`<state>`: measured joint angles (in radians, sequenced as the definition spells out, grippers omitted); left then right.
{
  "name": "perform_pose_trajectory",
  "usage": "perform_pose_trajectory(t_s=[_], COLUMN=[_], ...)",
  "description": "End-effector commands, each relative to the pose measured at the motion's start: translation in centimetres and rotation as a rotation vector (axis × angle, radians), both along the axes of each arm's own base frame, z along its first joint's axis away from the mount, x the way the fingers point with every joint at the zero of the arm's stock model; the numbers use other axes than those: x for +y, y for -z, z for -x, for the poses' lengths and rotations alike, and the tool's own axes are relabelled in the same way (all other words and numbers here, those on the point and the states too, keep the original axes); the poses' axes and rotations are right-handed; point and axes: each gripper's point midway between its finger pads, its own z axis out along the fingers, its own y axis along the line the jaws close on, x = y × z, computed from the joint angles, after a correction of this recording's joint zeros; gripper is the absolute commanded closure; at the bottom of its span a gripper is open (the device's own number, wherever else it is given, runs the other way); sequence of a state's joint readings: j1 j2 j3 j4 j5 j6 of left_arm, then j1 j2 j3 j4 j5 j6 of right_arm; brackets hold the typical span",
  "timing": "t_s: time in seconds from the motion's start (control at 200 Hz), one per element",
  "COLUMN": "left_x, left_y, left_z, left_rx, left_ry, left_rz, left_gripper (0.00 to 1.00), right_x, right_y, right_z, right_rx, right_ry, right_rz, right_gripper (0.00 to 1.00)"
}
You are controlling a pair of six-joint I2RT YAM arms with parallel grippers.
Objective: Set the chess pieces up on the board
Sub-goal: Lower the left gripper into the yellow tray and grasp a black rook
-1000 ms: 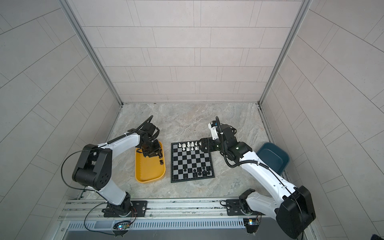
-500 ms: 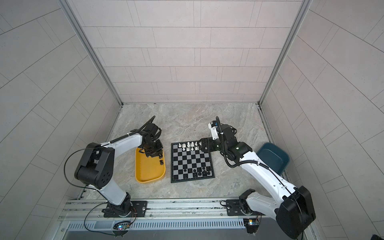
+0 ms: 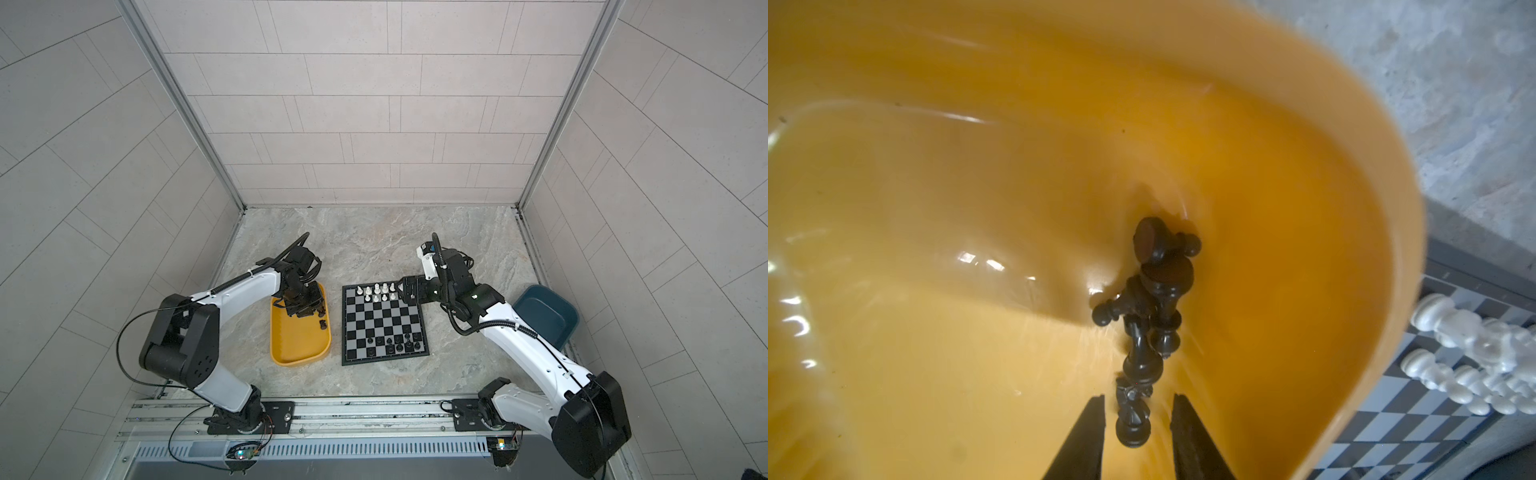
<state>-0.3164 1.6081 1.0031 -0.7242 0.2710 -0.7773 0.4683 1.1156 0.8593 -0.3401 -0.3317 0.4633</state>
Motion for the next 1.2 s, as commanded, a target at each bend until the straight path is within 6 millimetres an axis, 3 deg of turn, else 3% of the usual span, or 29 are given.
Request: perform_pose_trajectory(t_s=[0.0, 0.66, 0.866, 1.196], left_x=[0.2, 0.0, 0.8, 0.7], left_y=[0.4, 3.3, 2.2, 2.6], left_z=[1.1, 0.8, -0.8, -1.1], left_rx=[0.045, 0.075, -0.008, -0.021], left_ry=[0.015, -0.006, 0.08, 0.164], left_rz=[-0.018, -0.024, -0.104, -0.123], left_gripper=[0.66, 0.67, 0.66, 0.63], right_x=[-0.1, -0.5, -0.4, -0.5], right_y=[0.1, 0.1, 0.1, -0.1], right_z=[0.0, 0.2, 0.2, 0.3], right_rx=[-0.008, -0.005, -0.004, -0.008], right_ry=[0.002, 0.011, 0.009, 0.014], right_rz=[-0.004, -0.003, -0.008, -0.017], right_gripper=[0.02, 0.02, 0.02, 0.02])
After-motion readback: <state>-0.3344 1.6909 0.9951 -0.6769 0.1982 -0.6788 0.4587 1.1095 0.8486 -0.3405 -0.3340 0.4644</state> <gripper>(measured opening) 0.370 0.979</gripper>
